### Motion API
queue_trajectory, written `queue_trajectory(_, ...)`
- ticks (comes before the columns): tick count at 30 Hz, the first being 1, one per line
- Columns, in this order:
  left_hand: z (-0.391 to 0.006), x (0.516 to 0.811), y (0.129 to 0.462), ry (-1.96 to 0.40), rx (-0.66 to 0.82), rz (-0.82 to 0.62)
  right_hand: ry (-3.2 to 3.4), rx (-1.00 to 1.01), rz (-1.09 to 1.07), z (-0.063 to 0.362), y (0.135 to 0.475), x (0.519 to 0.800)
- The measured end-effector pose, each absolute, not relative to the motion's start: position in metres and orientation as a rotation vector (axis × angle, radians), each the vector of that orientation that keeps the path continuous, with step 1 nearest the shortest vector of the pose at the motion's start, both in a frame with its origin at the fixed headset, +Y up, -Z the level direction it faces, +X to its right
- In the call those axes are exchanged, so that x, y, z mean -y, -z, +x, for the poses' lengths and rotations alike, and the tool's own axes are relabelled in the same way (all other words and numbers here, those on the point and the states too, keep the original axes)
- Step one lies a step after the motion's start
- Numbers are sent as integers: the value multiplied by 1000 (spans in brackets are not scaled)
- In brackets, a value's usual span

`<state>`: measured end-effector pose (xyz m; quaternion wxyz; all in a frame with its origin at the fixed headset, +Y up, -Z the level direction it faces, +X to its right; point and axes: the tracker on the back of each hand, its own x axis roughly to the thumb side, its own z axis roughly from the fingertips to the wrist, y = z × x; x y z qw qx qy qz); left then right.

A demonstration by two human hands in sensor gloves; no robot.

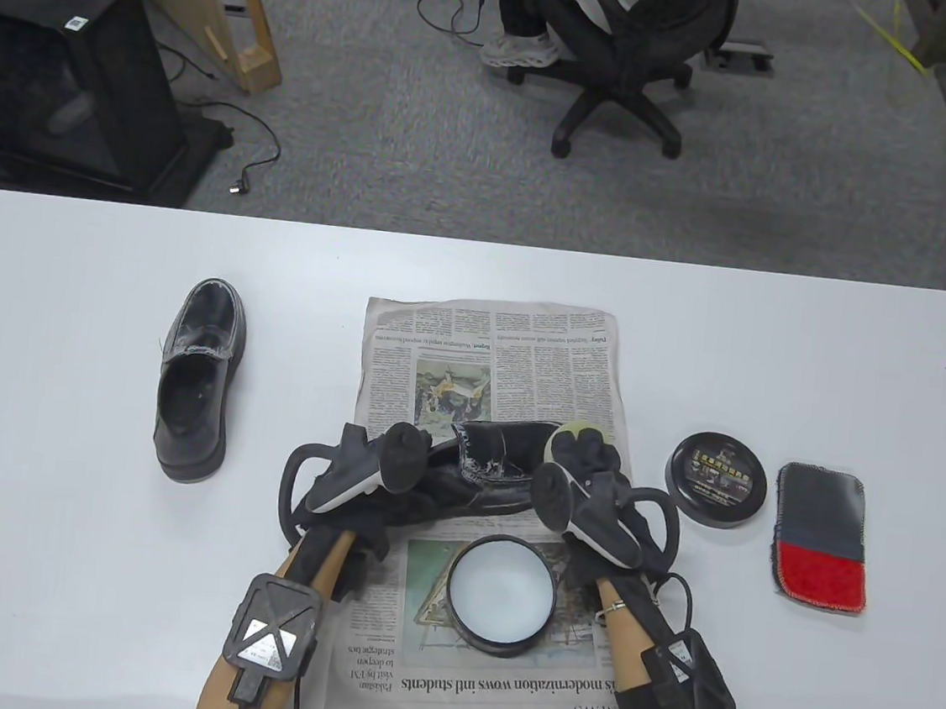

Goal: Dip and apply leather care cream with polishing sponge on shoes

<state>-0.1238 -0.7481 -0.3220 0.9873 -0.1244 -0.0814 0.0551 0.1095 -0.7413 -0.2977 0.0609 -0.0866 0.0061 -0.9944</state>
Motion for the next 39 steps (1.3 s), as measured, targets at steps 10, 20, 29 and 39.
queue_trajectory(10,-125,749,322,-123,175,-262,3083,20,-232,91,331,736)
queue_trajectory(20,-124,748,322,-111,164,-262,3075,135,-148,136,331,741)
queue_trajectory(29,-124,748,324,-113,191,-275,2943,3,-422,105,299,731)
queue_trajectory(39,-127,749,324,-133,185,-279,3093,199,-170,111,354,735)
